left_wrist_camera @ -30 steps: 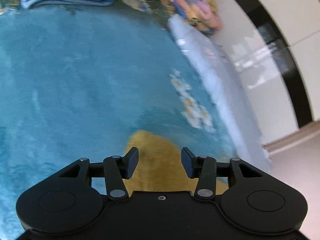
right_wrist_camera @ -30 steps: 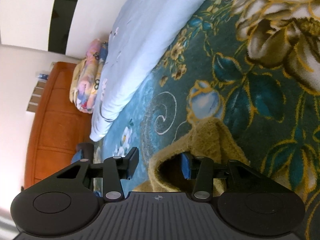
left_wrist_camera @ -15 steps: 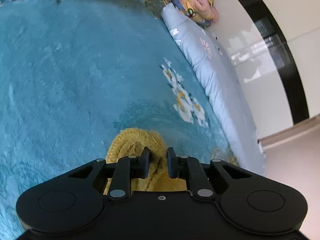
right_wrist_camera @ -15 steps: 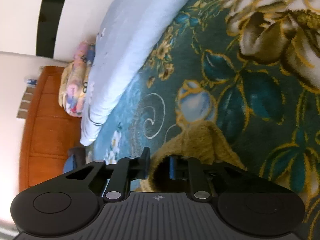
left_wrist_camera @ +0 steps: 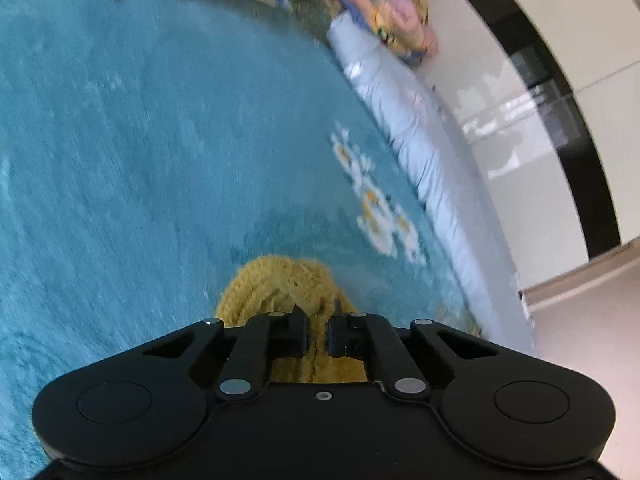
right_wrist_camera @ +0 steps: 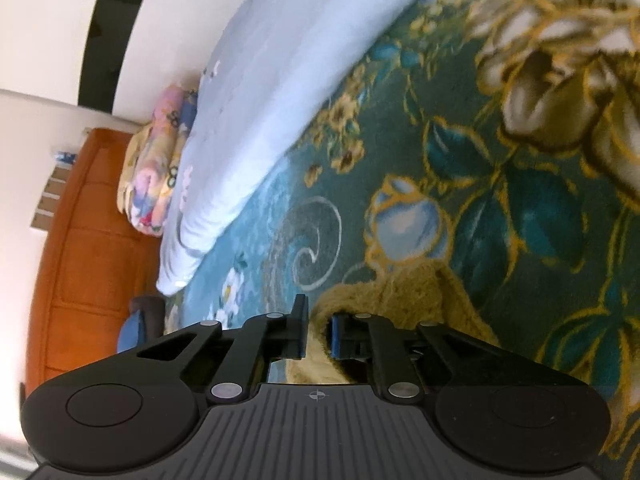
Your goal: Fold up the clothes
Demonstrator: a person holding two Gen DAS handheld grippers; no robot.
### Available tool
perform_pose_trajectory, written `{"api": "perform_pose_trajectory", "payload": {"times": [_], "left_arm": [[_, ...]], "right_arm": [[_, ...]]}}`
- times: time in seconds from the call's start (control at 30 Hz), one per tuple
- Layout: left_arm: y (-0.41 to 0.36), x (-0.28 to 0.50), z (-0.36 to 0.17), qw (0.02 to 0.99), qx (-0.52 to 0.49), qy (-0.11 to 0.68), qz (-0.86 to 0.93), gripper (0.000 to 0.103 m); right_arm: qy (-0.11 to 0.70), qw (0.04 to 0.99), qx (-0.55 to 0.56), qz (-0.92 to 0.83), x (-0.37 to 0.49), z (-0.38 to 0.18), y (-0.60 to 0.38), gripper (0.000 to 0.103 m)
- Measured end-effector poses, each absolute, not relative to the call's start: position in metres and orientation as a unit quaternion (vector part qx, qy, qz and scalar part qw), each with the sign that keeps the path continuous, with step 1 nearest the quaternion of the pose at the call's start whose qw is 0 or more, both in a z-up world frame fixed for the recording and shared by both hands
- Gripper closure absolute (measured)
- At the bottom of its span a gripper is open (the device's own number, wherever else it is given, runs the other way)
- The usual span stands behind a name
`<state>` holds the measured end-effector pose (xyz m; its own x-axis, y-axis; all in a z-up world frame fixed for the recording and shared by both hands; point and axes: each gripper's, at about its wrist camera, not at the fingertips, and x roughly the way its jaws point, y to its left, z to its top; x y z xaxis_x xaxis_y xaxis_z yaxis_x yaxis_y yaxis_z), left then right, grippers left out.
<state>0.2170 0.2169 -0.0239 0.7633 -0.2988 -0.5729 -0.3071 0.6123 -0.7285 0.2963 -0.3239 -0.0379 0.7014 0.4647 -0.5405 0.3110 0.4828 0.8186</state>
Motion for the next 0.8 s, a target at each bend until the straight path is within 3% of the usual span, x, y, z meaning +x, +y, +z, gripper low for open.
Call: {"api": "perform_pose_trajectory", "payload": {"times": [0.4, 0.57, 0.6, 0.67, 0.7, 0.8], "left_arm": [[0.227, 0.208, -0.043, 0.827, -0.435, 0.357, 0.019, 0.096], [0.219, 0.213, -0.03, 0.836, -0.404, 0.371, 0.007, 0.095], [0.218, 0.212, -0.025, 0.838, -0.398, 0.373, -0.002, 0.091], [0.217, 0.209, -0.017, 0.839, -0.388, 0.379, -0.022, 0.062], [0.215, 0.206, -0.011, 0.842, -0.381, 0.381, -0.033, 0.058], [0.211, 0.196, 0.005, 0.858, -0.35, 0.372, -0.058, 0.048]], "right_arm": [[0.396, 0.771, 0.498, 0.022, 0.299, -0.057, -0.332, 0.1], [0.416, 0.768, 0.484, 0.05, 0.301, -0.047, -0.325, 0.095], [0.419, 0.769, 0.478, 0.061, 0.299, -0.041, -0.323, 0.092], [0.425, 0.774, 0.462, 0.086, 0.292, -0.026, -0.32, 0.081], [0.426, 0.777, 0.452, 0.098, 0.287, -0.018, -0.319, 0.07], [0.411, 0.804, 0.412, 0.123, 0.264, 0.007, -0.322, 0.063]]}}
